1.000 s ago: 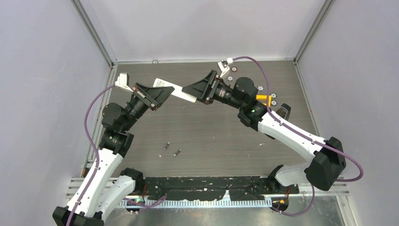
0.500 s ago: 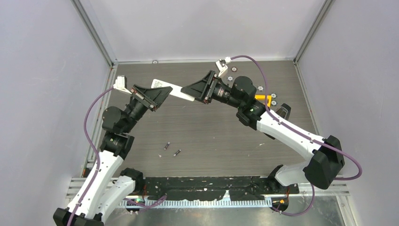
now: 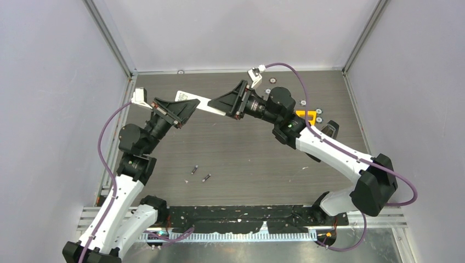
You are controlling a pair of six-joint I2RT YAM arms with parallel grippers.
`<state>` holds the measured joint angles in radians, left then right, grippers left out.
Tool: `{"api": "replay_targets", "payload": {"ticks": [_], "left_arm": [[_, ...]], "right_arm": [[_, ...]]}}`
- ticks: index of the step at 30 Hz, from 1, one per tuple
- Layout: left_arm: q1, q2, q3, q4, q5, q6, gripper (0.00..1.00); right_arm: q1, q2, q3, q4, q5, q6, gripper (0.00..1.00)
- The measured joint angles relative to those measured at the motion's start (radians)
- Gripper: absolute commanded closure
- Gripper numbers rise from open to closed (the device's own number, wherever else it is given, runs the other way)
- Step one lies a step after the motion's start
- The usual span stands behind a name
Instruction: Load the batteries into the remote control
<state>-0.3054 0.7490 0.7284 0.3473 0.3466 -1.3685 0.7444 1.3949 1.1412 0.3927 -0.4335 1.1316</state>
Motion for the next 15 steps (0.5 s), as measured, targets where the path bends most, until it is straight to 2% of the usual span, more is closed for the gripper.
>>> {"api": "replay_targets", "payload": {"ticks": [7,15], "left_arm": [[0.000,0.001,-0.007,-0.002,-0.007,-0.013,1.00],[0.000,0.006,-0.018,-0.009,-0.016,-0.022,1.00]], "right_arm": [[0.001,0.006,0.005,0.005,-0.007,0.000,0.43],[0.001,0.006,0.005,0.025,-0.016,-0.005,0.67]]}}
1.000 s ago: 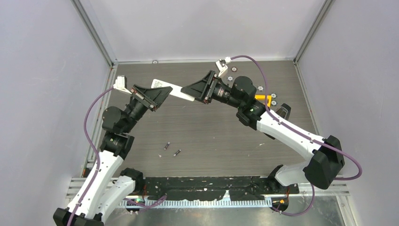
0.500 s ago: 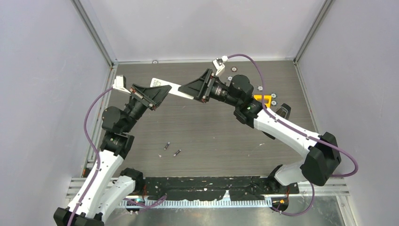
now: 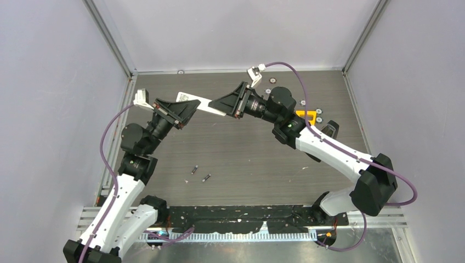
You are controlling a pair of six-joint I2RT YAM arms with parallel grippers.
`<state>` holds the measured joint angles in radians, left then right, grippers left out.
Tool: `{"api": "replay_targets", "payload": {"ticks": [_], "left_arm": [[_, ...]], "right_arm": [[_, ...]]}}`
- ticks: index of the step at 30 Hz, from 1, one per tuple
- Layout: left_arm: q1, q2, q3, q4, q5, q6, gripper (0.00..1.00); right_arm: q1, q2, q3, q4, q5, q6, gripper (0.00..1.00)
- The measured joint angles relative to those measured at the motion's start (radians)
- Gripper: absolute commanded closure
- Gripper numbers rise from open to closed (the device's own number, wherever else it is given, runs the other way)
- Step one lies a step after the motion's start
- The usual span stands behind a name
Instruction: Load the batteries into the remote control
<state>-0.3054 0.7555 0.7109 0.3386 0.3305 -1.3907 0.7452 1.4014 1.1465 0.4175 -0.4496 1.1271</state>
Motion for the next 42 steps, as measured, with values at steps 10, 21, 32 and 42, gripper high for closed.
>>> {"api": "replay_targets", "payload": {"ticks": [10,21,32,42], "left_arm": [[0.000,0.000,-0.010,0.013,-0.010,-0.042,1.00],[-0.005,-0.029,-0.084,0.071,-0.040,-0.069,1.00],[-0.007,-0.032,-0.098,0.088,-0.044,-0.068,1.00],[0.000,-0.031,-0.098,0.076,-0.099,-0.031,1.00]], "right_arm": [[0.000,0.000,-0.018,0.056,-0.015,0.001,0.84],[0.000,-0.001,-0.068,0.114,-0.021,0.003,0.86],[-0.003,-0.001,-0.074,0.106,-0.016,0.008,0.58],[-0.028,-0.014,-0.066,-0.002,0.002,-0.008,0.44]]}}
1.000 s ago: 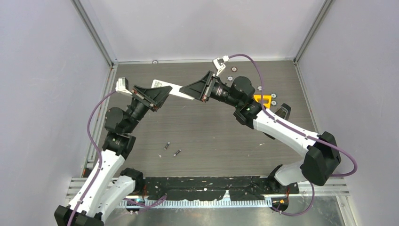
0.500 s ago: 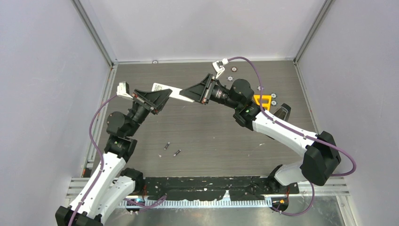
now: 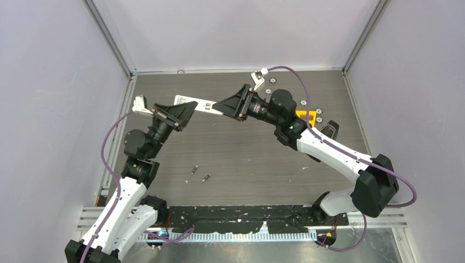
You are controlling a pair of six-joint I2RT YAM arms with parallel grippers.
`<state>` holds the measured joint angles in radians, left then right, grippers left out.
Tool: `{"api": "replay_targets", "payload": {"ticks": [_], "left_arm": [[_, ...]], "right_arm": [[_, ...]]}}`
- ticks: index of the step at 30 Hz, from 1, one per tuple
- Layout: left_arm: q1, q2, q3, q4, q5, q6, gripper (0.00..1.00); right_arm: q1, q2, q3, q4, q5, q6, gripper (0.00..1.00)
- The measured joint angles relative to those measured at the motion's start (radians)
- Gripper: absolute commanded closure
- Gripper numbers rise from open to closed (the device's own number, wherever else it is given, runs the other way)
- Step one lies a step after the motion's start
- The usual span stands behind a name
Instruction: Load the batteries into the remote control
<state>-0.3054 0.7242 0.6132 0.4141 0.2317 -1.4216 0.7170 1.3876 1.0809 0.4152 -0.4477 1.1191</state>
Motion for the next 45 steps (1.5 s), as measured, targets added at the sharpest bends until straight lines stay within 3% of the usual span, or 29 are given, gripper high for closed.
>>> {"api": "replay_targets", "payload": {"ticks": [8,15,26,45], "left_arm": [[0.000,0.025,0.014,-0.005,0.005,0.024,1.00],[0.000,0.014,0.026,-0.050,0.005,0.156,1.00],[0.000,-0.013,0.029,-0.095,0.014,0.397,1.00],[0.000,0.158,0.035,-0.134,-0.075,0.559,1.00]], "right_arm": [[-0.012,0.000,0.011,-0.039,-0.004,-0.002,0.41],[-0.024,0.000,0.011,-0.102,-0.004,-0.002,0.35],[-0.032,0.012,0.011,-0.118,-0.013,0.021,0.50],[-0.067,0.163,-0.005,-0.117,-0.040,0.110,0.58]]}}
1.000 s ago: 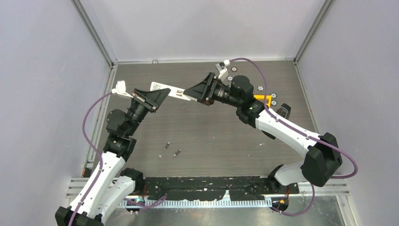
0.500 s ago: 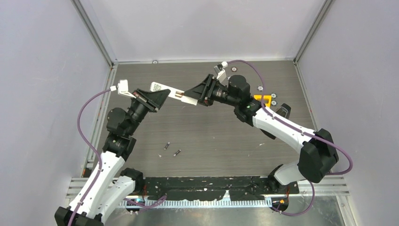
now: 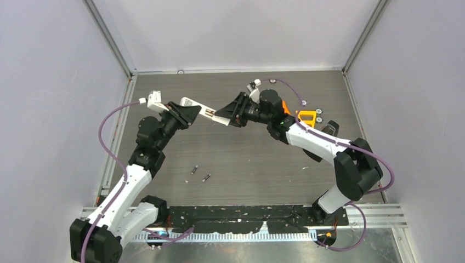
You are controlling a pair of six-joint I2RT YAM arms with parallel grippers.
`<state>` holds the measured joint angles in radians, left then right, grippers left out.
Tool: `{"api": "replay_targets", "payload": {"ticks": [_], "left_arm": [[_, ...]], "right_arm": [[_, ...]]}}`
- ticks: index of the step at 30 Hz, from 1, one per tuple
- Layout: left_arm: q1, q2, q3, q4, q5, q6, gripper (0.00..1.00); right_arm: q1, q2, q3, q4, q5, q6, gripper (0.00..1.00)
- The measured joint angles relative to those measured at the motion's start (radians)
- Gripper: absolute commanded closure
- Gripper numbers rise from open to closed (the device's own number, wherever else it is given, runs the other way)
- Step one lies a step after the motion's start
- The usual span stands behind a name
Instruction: Load the batteries into the remote control
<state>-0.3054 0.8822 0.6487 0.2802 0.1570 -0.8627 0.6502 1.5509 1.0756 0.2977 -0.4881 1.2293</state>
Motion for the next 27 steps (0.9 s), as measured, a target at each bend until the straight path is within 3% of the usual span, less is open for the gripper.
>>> {"api": "replay_targets", "payload": {"ticks": [11,18,27], "left_arm": [[0.000,0.063,-0.036,-0.011,-0.032,0.075,1.00],[0.000,0.089,0.000,-0.146,-0.117,0.152,1.00],[0.000,0.025,0.041,-0.315,-0.167,0.249,1.00]], "right_arm": [[-0.010,0.087,-0.040,0.020,-0.030,-0.004,0.94],[-0.011,0.088,-0.013,-0.098,0.006,-0.113,0.95],[-0.011,0.111,0.044,-0.436,0.273,-0.489,0.90]]}}
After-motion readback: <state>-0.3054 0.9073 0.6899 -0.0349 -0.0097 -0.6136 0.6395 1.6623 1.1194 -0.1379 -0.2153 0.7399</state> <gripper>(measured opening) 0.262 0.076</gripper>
